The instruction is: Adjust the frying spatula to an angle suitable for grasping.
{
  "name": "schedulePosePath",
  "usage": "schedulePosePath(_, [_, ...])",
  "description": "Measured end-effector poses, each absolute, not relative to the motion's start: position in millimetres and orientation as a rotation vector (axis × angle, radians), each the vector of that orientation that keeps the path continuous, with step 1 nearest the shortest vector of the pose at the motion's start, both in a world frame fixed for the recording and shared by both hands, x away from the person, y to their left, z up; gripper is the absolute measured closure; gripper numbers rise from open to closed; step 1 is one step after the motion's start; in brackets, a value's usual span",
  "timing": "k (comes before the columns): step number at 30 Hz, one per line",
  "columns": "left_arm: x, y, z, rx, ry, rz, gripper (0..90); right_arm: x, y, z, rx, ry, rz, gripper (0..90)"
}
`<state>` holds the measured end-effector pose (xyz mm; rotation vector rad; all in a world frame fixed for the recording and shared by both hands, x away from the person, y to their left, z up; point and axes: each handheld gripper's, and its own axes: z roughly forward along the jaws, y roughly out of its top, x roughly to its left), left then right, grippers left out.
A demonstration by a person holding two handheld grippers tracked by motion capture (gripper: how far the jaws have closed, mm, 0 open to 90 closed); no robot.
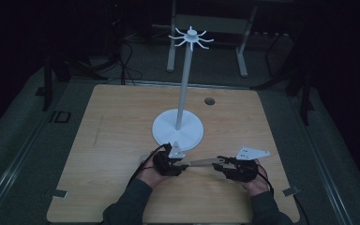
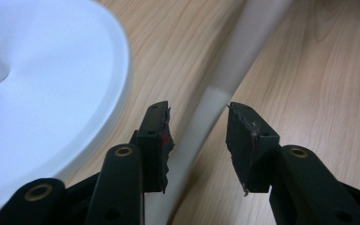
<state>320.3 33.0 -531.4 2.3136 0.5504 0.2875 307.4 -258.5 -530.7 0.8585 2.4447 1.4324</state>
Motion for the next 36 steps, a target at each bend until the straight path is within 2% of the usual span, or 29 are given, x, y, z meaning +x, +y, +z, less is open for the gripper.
schedulePosePath(10, [328.1, 8.5, -532.3, 2.376, 0.414, 0.265, 60.3, 305.5, -256.2, -524.1, 0.814, 2.441, 1.458, 60.9])
schedulePosePath(14, [331.1, 5.6, -532.8, 2.378, 0.409, 0.248, 64.6, 304.8, -255.7, -522.8, 0.807, 2.438, 1.466, 61.1])
schedulePosePath(22, [333.4, 3.2, -529.8, 2.411, 0.367, 0.239, 65.9, 303.9, -255.4, -520.8, 0.787, 2.437, 1.463, 61.3])
schedulePosePath(25, [331.5, 2.4, -526.8, 2.424, 0.345, 0.275, 67.6, 303.6, -255.0, -519.5, 0.782, 2.431, 1.471, 61.3])
schedulePosePath(36, [327.8, 0.9, -512.0, 2.404, 0.356, 0.363, 71.3, 298.0, -256.3, -507.5, 0.77, 2.311, 1.433, 48.0])
